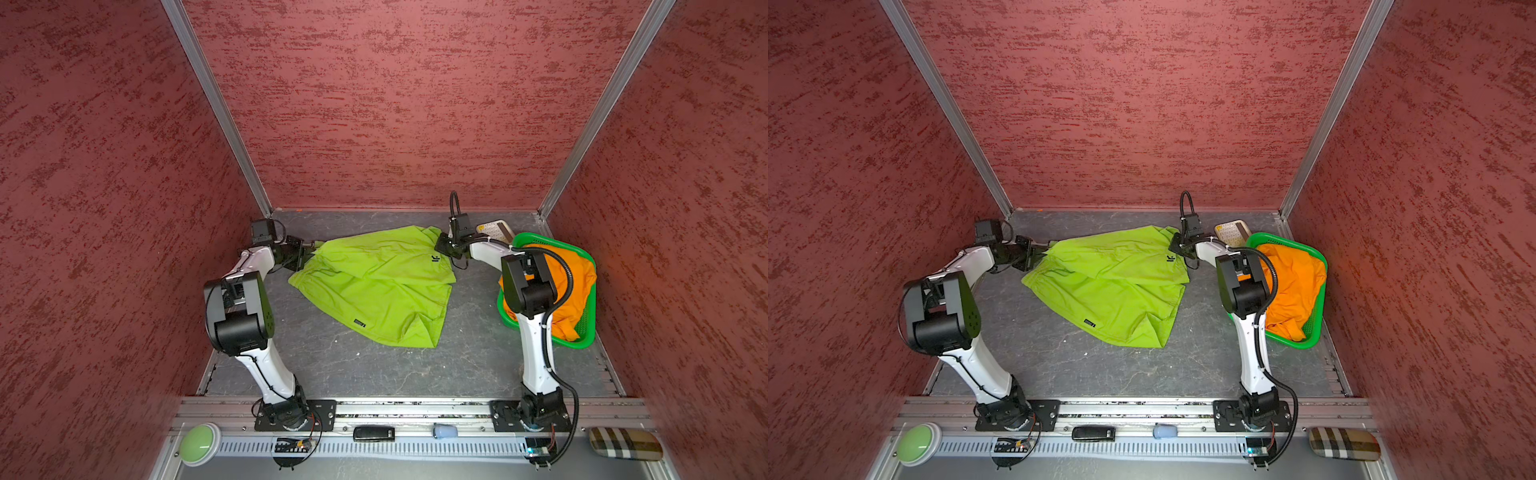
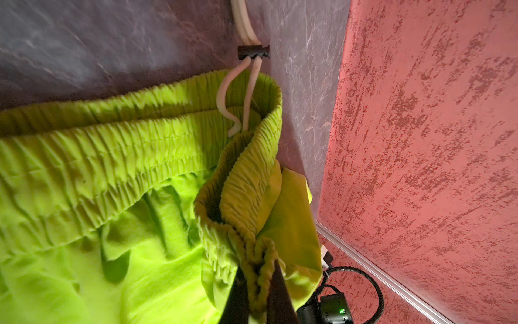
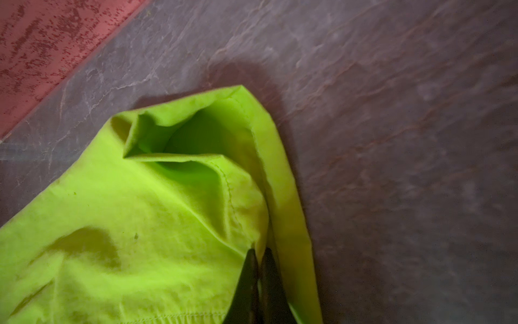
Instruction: Fold and stack the shorts
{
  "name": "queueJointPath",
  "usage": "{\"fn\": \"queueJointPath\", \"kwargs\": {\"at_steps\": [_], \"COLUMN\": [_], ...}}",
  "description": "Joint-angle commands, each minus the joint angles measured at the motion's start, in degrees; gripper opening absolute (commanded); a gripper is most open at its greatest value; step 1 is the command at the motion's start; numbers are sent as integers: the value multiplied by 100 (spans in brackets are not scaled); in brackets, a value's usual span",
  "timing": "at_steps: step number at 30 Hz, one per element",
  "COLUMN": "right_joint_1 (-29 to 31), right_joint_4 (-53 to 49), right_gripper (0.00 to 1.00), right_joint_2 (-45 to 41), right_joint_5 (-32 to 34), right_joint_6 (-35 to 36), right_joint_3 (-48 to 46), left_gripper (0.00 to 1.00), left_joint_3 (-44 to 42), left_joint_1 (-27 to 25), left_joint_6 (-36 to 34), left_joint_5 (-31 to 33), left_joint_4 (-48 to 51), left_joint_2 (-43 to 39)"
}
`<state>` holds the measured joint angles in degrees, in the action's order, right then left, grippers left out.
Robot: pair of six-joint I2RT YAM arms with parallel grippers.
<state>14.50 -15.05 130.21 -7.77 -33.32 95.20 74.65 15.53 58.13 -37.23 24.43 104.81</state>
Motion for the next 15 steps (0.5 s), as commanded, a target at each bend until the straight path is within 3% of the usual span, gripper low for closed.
{"fn": "queueJointPath", "kwargs": {"at_steps": [1, 9, 15], "right_joint_1": [-107, -195, -56], "right_joint_4": [-378, -851, -213], "right_gripper": [0, 0, 0], "right_joint_2": [-735, -1793, -2882], "right_joint_5": [286, 445, 326], "right_joint_6": [230, 808, 742], "right_joint_3": [247, 137, -2118], "left_gripper": [0, 0, 0], "left_joint_3": [501, 1113, 134], "left_joint_1": [55, 190, 363], "left_joint_6": [17, 442, 463], "left_joint_5": [1, -179, -191], "left_joint_4": [48, -175, -567], "left_joint_2": [74, 221, -112]}}
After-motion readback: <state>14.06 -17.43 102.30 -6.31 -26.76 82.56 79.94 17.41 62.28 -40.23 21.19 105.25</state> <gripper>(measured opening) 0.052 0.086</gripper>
